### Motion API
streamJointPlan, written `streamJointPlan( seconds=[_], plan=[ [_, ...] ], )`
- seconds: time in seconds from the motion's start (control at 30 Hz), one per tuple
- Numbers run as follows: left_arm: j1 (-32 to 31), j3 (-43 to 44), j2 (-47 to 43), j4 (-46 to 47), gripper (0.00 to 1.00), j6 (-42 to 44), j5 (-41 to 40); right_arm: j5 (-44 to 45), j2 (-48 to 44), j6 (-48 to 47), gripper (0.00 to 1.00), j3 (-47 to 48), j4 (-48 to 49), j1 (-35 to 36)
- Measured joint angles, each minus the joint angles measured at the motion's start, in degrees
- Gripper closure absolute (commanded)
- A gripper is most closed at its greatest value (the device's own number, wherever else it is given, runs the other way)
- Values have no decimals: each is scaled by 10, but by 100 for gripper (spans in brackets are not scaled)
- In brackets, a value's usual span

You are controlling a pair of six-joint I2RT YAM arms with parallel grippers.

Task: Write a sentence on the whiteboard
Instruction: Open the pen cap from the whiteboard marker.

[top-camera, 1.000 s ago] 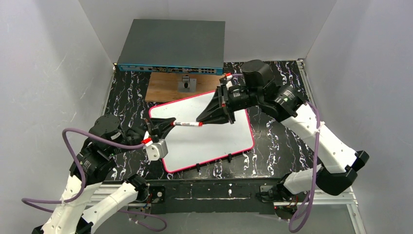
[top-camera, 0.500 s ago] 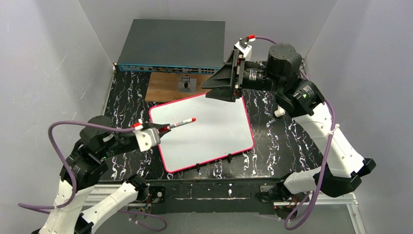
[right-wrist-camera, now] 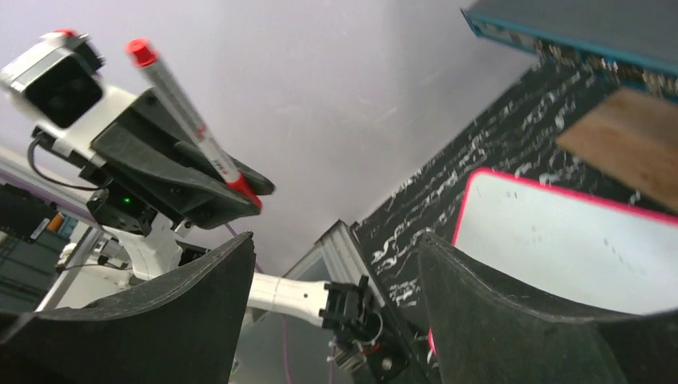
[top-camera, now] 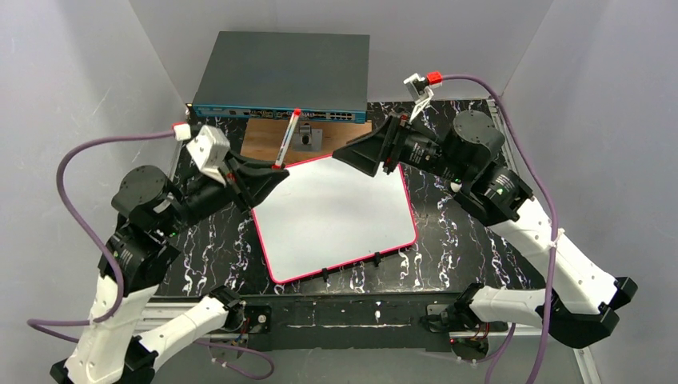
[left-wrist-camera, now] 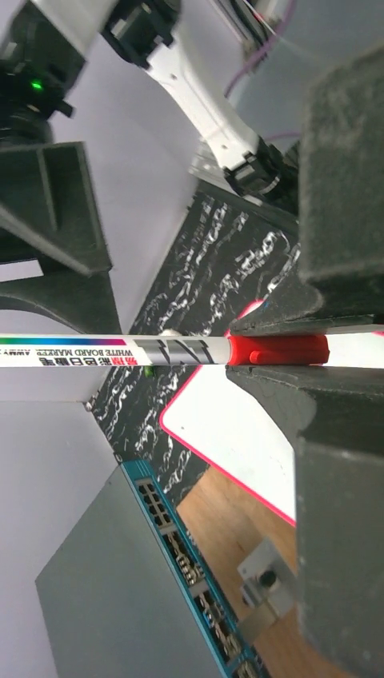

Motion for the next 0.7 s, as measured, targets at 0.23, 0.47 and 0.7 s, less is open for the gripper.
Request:
streamJointPlan(
  seconds=[0.23, 0.47, 0.7],
  plan=[
    [0, 35, 71, 38, 100, -90, -5, -3, 62, -61, 19, 50, 88, 36],
    [0, 61, 116, 37, 100, -108, 38, -5, 115, -89, 21, 109, 112, 50],
    [0, 81, 134, 39, 100, -121, 107, -6, 156, -94, 52, 149, 125, 61]
  ],
)
